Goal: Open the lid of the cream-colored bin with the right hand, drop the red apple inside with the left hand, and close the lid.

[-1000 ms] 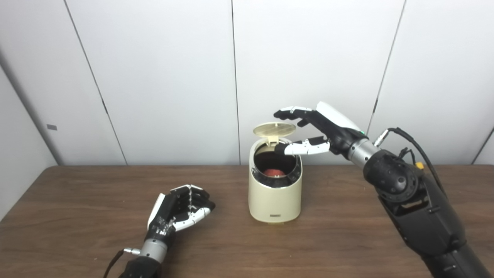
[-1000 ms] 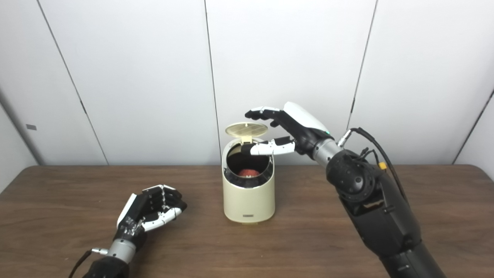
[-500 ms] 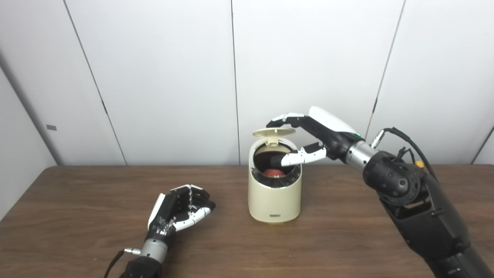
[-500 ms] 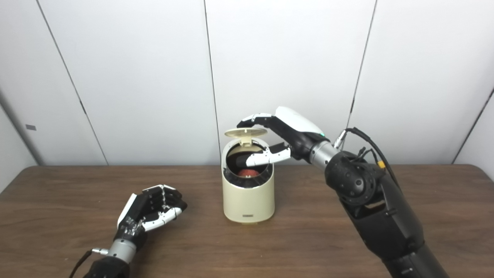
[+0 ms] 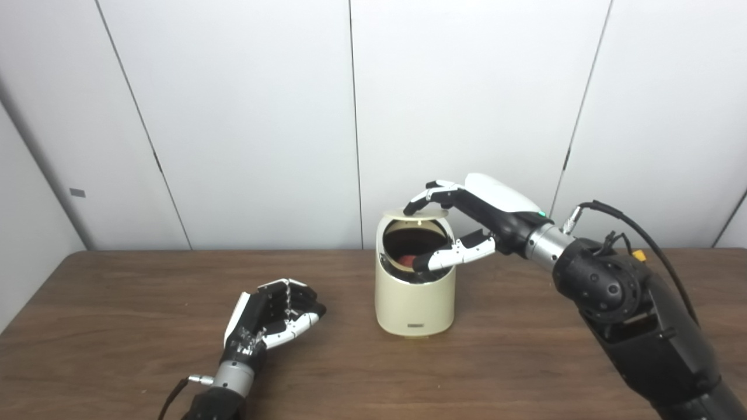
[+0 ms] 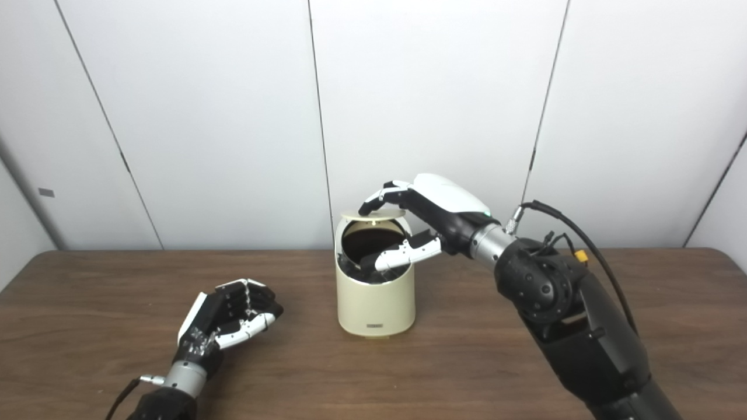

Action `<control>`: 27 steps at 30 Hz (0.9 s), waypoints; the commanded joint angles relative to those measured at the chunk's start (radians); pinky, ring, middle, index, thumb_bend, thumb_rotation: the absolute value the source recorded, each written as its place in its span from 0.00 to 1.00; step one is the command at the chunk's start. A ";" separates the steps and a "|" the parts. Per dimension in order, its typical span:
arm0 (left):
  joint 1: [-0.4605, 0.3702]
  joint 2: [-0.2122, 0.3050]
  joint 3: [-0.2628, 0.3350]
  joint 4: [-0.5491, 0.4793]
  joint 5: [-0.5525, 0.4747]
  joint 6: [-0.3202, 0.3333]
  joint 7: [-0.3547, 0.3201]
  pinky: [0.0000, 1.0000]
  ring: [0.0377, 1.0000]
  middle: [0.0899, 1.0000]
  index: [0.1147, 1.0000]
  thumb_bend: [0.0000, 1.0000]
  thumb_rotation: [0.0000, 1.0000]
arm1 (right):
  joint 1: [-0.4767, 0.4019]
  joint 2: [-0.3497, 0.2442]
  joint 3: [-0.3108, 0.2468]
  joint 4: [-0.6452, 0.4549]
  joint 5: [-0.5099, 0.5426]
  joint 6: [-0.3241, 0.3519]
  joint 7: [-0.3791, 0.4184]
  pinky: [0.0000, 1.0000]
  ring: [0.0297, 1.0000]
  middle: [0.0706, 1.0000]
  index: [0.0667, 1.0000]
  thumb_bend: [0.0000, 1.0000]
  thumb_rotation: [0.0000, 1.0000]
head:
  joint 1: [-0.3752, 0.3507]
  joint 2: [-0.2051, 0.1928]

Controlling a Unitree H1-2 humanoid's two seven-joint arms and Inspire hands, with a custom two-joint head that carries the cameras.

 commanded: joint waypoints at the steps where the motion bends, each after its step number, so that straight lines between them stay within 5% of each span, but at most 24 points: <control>1: -0.026 0.004 0.007 -0.031 -0.004 -0.021 0.008 0.36 0.50 0.45 0.43 0.52 0.00 | -0.032 -0.021 -0.006 -0.034 -0.013 -0.022 0.002 0.82 0.94 0.77 0.72 0.68 0.63 | 0.002 0.000; 16: -0.019 0.003 0.007 -0.042 0.003 -0.012 0.013 0.37 0.50 0.45 0.43 0.52 0.00 | 0.014 -0.027 0.007 -0.054 -0.044 -0.093 0.012 0.95 0.91 0.71 0.72 0.66 0.62 | 0.004 0.011; 27: -0.020 0.004 0.006 -0.036 0.007 -0.017 0.013 0.36 0.50 0.45 0.43 0.52 0.00 | 0.033 -0.020 0.007 -0.065 -0.047 -0.106 0.022 0.88 0.90 0.71 0.71 0.68 0.63 | 0.005 0.014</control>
